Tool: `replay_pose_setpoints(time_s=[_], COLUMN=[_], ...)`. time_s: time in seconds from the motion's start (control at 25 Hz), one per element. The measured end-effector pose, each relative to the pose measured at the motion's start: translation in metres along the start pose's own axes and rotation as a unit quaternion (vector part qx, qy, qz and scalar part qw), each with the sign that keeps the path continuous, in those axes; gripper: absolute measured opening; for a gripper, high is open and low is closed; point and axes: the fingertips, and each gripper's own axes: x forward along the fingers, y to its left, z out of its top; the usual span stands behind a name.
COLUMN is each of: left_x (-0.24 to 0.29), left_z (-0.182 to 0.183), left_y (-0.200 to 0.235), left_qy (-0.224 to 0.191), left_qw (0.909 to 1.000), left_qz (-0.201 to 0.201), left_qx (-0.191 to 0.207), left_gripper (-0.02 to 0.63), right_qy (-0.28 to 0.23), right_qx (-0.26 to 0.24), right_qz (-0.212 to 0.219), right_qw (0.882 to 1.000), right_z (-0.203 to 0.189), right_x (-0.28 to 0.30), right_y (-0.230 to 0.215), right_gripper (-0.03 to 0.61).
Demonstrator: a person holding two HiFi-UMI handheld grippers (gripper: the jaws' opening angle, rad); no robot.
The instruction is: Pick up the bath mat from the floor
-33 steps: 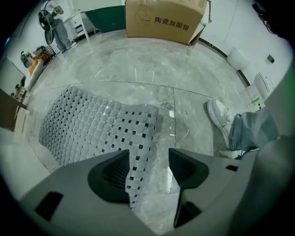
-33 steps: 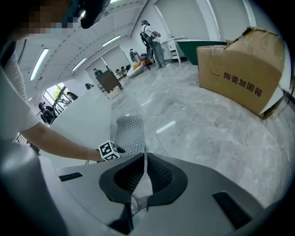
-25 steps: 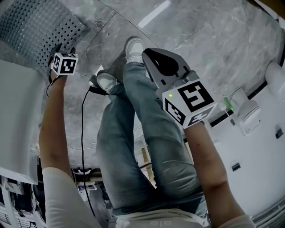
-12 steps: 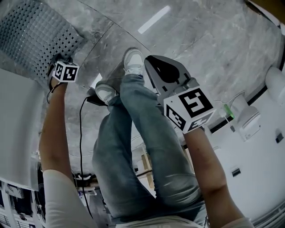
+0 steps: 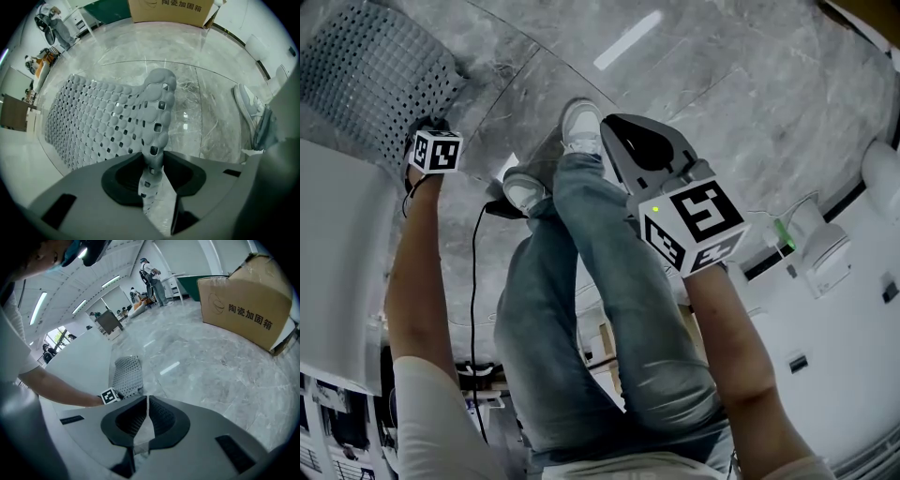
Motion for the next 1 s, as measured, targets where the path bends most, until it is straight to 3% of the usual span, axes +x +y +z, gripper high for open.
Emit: replay_pose_setpoints(time_s=[0.32, 0.76, 1.0], left_x=[-0.034, -0.103, -0.138], left_z=[-0.017, 0.001, -0.012], left_y=[-0.014, -0.045, -0.072], left_qy=[0.001, -0.010, -0.008], left_qw=[0.9980, 0.9845, 0.9767], left_qz=[-0.036, -0.079, -0.096], left_qx=[-0.052, -0.156, -0.192], left_gripper=[0.114, 0.109, 0.112], right_qy=[0.003, -0.004, -0.003], right_qx=[-0.011, -0.012, -0.022], right_qz=[0.004, 0.015, 0.025], right_qw=[1.000, 1.000, 0.999], right_z=[0.005, 0.025, 0.035], right_x=[-0.016, -0.040, -0.060], right_y=[0.010, 0.018, 0.033], right_gripper=[0.028, 0.028, 0.028])
